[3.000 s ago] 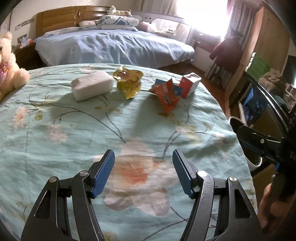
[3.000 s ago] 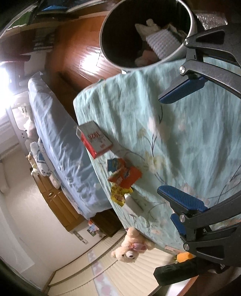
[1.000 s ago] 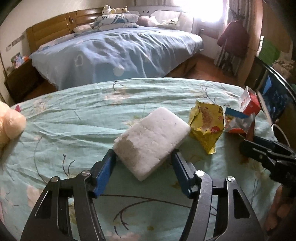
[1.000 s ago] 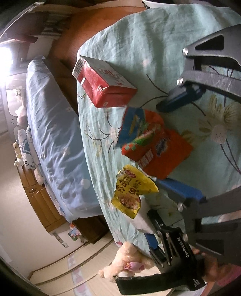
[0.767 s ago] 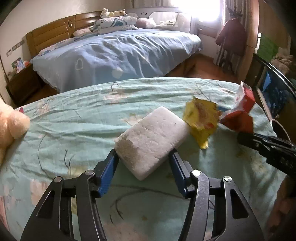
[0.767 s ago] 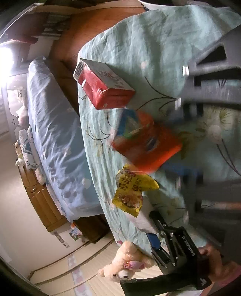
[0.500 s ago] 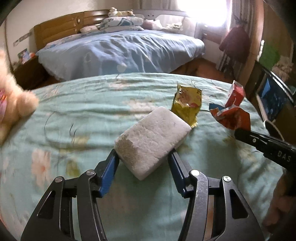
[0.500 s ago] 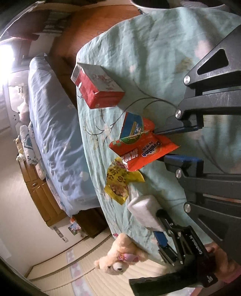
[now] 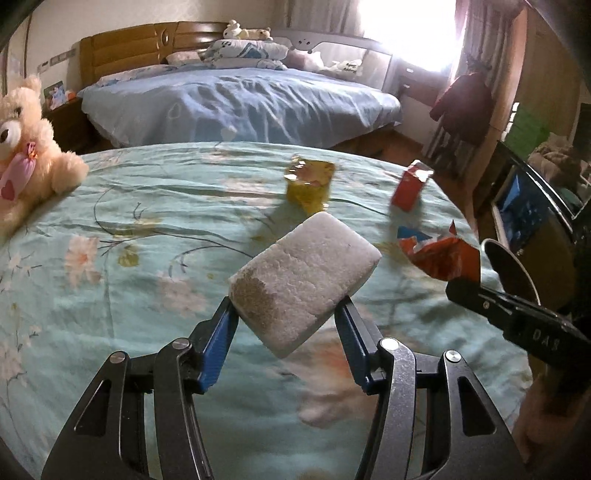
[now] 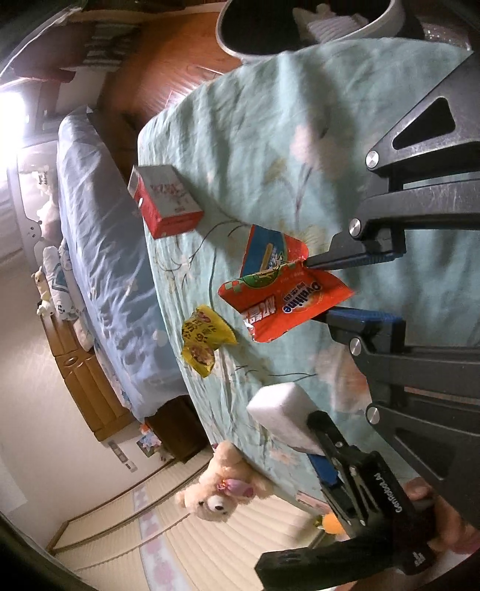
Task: Collect trash
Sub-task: 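Carry the sponge and orange snack bag over the bin opening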
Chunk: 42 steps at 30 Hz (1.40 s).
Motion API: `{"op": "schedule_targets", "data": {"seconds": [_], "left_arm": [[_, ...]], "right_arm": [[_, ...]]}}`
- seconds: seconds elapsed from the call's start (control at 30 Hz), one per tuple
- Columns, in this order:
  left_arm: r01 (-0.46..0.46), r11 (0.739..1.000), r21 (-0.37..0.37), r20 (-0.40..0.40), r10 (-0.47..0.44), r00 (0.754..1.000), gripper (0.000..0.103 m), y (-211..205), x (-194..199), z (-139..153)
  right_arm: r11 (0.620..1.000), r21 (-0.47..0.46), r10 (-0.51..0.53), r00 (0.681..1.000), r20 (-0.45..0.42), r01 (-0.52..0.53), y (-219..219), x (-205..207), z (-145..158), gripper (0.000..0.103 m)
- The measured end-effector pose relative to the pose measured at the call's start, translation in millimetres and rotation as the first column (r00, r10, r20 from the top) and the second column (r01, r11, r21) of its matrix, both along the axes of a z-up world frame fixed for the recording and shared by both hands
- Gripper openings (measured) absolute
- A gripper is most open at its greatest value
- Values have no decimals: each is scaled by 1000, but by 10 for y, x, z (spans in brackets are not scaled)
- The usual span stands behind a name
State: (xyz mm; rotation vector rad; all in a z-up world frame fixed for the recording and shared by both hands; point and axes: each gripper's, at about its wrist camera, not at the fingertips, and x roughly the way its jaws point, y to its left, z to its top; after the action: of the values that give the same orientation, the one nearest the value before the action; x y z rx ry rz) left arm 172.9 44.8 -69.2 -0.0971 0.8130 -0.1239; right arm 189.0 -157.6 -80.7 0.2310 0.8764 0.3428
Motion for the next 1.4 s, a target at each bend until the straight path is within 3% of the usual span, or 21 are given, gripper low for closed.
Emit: {"op": "schedule_targets", "data": {"seconds": [0.57,1.4], "left_arm": [[102,993,54,19,-103,995,54,-688,-295,77],[201,975,94,9,-203,979,54,-1337,-356,85]], "right_arm": [[998,20,-66,998,23,66,-540,-491,57,20],[983,43,-182,983,38,180,-1139,-719,89,20]]}}
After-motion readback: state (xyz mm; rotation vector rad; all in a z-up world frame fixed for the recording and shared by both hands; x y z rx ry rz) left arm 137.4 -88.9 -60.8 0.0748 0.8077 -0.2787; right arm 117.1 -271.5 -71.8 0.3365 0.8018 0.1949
